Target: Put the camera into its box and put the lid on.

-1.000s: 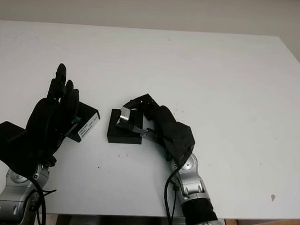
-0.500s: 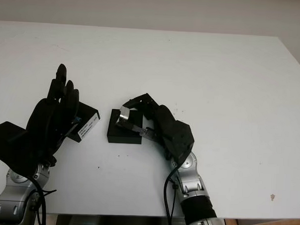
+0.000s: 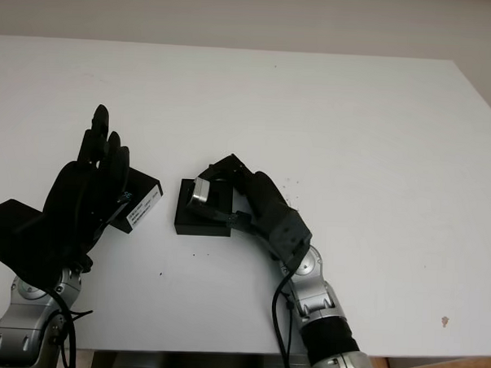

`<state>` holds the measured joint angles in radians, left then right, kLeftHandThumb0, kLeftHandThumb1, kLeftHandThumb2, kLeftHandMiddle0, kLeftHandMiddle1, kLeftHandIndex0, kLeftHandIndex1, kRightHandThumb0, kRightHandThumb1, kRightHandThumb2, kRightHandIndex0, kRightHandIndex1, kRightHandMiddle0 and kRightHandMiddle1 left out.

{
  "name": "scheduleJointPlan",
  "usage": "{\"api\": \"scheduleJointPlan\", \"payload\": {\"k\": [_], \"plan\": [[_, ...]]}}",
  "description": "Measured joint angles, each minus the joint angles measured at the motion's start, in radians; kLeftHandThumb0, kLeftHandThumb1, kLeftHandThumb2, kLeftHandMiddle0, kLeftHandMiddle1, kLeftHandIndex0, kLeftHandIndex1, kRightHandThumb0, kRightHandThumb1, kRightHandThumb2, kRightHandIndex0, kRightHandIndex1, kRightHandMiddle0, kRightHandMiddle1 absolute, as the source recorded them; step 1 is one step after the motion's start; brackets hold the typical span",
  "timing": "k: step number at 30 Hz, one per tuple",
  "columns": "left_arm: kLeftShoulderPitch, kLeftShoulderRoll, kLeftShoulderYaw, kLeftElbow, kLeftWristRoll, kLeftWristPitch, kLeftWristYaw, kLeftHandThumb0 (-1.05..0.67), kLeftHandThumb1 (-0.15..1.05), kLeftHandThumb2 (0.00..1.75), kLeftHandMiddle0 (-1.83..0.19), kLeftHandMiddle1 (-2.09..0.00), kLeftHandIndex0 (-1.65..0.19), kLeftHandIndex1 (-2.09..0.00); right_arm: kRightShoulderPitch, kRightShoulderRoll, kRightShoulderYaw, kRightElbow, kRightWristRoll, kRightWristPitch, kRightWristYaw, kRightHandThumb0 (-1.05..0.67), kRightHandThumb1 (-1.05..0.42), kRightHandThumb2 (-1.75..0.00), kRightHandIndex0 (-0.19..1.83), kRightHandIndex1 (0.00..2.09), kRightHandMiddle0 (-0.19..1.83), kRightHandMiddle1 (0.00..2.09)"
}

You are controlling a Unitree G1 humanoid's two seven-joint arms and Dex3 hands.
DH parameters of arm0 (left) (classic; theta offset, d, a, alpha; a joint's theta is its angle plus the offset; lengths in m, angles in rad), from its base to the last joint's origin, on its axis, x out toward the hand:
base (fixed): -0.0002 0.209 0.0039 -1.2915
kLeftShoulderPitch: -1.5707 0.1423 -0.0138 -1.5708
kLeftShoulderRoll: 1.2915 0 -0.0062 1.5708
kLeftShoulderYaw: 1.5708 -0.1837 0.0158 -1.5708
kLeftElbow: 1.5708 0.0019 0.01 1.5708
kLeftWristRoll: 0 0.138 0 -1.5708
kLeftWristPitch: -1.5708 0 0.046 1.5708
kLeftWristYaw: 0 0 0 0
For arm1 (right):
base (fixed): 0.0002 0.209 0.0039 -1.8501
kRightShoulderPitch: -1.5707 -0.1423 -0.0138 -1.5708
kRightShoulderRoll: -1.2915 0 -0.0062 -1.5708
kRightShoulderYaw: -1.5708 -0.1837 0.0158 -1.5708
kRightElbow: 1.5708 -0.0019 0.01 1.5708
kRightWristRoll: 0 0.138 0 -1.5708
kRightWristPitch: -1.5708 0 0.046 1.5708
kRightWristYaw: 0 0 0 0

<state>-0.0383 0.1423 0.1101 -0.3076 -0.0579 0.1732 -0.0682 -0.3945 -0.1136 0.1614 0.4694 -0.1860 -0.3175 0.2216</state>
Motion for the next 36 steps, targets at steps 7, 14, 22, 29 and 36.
{"api": "scheduleJointPlan", "payload": {"k": [7, 14, 22, 29, 36], "plan": [[0.000, 0.000, 0.000, 0.000, -0.001, 0.000, 0.001, -0.73, 1.05, 0.56, 0.19, 0.00, 0.19, 0.00, 0.001, -0.069, 0.021, -0.046, -0.072, -0.011, -0.015, -0.43, -0.99, -0.05, 0.18, 0.41, 0.31, 1.49], [0.000, -0.001, 0.000, 0.000, -0.001, 0.001, 0.002, -0.74, 1.05, 0.55, 0.19, 0.00, 0.19, 0.00, 0.016, -0.129, 0.026, -0.106, -0.106, -0.012, -0.005, -0.44, -0.97, -0.05, 0.21, 0.32, 0.36, 1.36], [-0.001, 0.000, 0.000, 0.000, -0.001, 0.006, 0.001, -0.74, 1.05, 0.55, 0.19, 0.00, 0.19, 0.00, 0.047, -0.221, 0.041, -0.255, -0.278, -0.062, -0.091, -0.66, -0.93, -0.05, 0.01, 0.04, 0.14, 0.43], [-0.003, 0.001, -0.001, 0.000, 0.000, 0.005, -0.003, -0.74, 1.05, 0.56, 0.19, 0.00, 0.19, 0.00, 0.071, -0.250, 0.047, -0.368, -0.320, -0.064, -0.100, -0.66, -0.90, -0.05, -0.13, 0.01, 0.06, 0.20], [-0.005, 0.001, -0.002, 0.001, 0.000, 0.006, -0.003, -0.74, 1.05, 0.55, 0.19, 0.00, 0.19, 0.00, 0.087, -0.260, 0.050, -0.457, -0.336, -0.012, -0.055, -0.69, -0.91, -0.06, -0.19, 0.00, 0.00, 0.13]]}}
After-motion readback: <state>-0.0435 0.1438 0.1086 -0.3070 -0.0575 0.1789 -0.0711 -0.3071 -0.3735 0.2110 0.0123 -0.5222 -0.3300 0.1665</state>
